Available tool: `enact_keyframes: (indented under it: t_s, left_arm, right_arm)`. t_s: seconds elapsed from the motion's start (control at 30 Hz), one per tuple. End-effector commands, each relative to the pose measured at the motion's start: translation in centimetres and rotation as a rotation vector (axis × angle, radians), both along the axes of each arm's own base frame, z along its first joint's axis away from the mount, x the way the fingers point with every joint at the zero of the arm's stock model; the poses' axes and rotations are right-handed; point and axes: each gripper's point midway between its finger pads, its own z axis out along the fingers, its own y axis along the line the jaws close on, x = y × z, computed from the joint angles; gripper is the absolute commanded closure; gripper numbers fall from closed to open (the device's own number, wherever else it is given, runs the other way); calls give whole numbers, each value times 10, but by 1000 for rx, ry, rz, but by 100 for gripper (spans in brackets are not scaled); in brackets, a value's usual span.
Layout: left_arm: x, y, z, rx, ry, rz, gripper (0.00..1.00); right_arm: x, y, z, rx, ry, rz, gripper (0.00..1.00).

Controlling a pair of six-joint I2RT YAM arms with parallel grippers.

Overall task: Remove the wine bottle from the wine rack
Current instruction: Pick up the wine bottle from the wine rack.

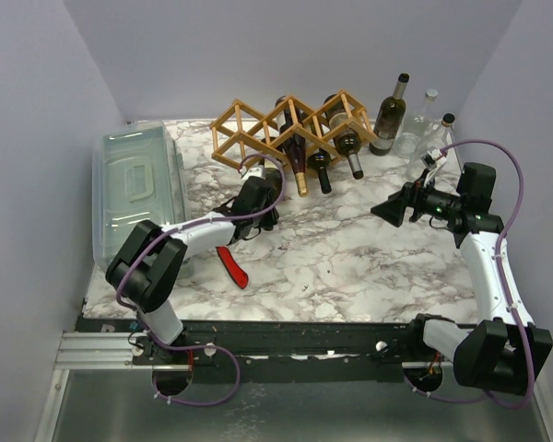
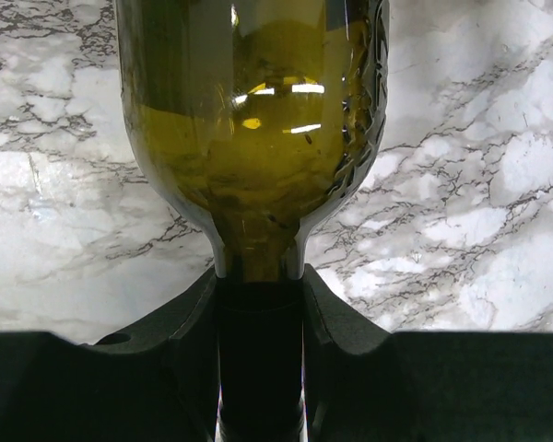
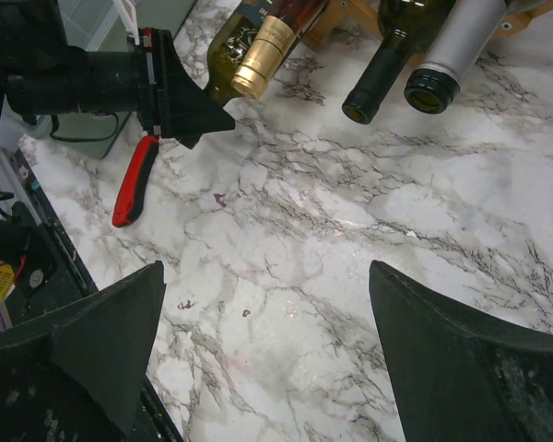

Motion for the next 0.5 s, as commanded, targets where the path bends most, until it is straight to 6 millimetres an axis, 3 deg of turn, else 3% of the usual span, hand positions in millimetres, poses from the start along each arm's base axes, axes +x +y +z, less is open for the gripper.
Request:
enact_keyframes:
  t_s: [0.0, 0.23, 0.47]
  left_arm:
    - [19, -4, 3, -40, -17, 20, 79]
    - [27, -3, -1, -33, -21, 37, 79]
    - [32, -2, -9, -28, -7, 46, 70]
  right_arm:
    - [-3, 5, 12, 2, -36, 37, 5]
    - [-3, 6, 12, 2, -34, 42, 5]
    - [-4, 6, 11, 0, -32, 45, 5]
